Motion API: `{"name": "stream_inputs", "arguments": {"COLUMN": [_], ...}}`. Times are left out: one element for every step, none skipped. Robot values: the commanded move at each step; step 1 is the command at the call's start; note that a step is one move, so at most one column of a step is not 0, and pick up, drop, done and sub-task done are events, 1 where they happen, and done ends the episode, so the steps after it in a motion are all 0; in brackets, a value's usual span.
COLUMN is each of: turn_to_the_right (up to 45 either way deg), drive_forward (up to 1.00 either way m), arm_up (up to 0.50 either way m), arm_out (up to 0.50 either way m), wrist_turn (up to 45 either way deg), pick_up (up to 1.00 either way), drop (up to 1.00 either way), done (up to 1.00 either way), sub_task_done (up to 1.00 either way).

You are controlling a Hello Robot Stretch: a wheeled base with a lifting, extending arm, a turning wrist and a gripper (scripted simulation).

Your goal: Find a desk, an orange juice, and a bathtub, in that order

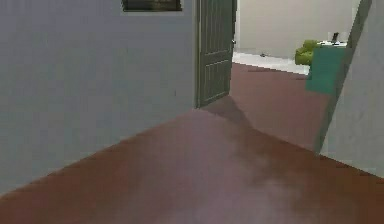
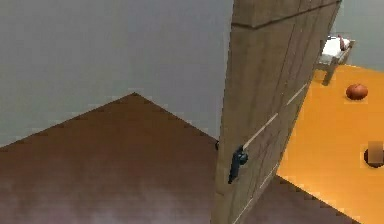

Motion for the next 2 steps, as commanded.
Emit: {"name": "stream_inputs", "arguments": {"turn_to_the_right": [21.0,0.0], "drive_forward": [0.00,1.00], "arm_up": [0.00,0.00], "arm_out": [0.00,0.00], "wrist_turn": [0.0,0.0], "pick_up": [0.00,0.00], "drop": [0.00,0.00], "done": [0.00,0.00], "sub_task_done": [0.00,0.00]}}
